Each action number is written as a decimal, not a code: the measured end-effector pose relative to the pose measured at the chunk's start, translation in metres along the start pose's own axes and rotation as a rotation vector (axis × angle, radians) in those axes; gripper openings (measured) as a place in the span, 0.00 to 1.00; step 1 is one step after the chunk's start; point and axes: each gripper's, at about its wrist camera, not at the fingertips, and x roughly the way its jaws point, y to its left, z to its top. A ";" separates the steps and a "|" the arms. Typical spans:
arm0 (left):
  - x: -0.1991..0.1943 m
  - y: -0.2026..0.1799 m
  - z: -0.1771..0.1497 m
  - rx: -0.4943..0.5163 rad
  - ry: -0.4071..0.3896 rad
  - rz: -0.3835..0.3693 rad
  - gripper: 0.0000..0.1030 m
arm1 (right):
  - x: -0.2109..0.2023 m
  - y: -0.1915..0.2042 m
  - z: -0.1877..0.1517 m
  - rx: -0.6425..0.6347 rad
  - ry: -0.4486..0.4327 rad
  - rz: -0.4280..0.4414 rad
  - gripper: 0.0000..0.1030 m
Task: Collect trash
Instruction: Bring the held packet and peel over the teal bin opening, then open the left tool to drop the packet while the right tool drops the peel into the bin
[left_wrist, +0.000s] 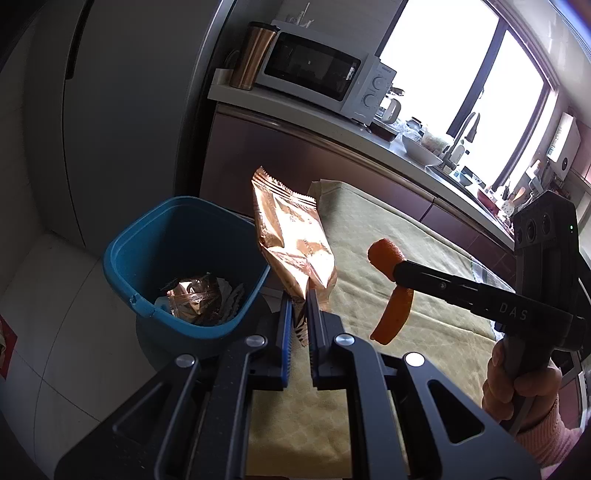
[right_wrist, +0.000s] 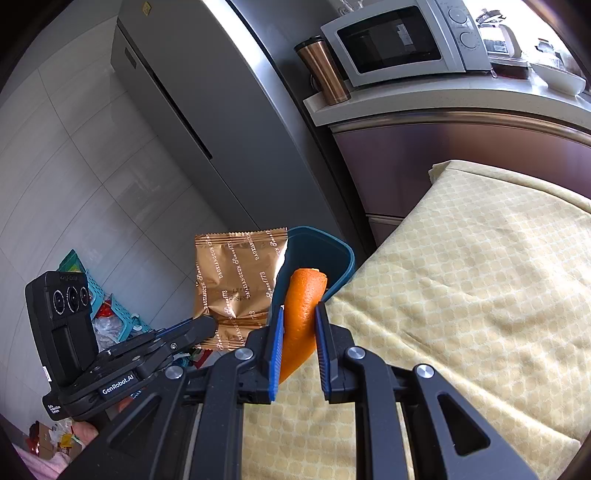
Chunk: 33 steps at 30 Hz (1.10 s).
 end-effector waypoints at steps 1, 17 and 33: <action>0.000 0.001 0.001 -0.002 -0.001 0.004 0.08 | 0.001 0.001 0.001 -0.001 0.001 -0.001 0.15; 0.019 0.039 0.010 -0.057 0.011 0.085 0.08 | 0.039 0.015 0.021 -0.013 0.047 -0.004 0.15; 0.042 0.058 0.008 -0.090 0.043 0.136 0.08 | 0.092 0.026 0.033 -0.014 0.108 -0.032 0.15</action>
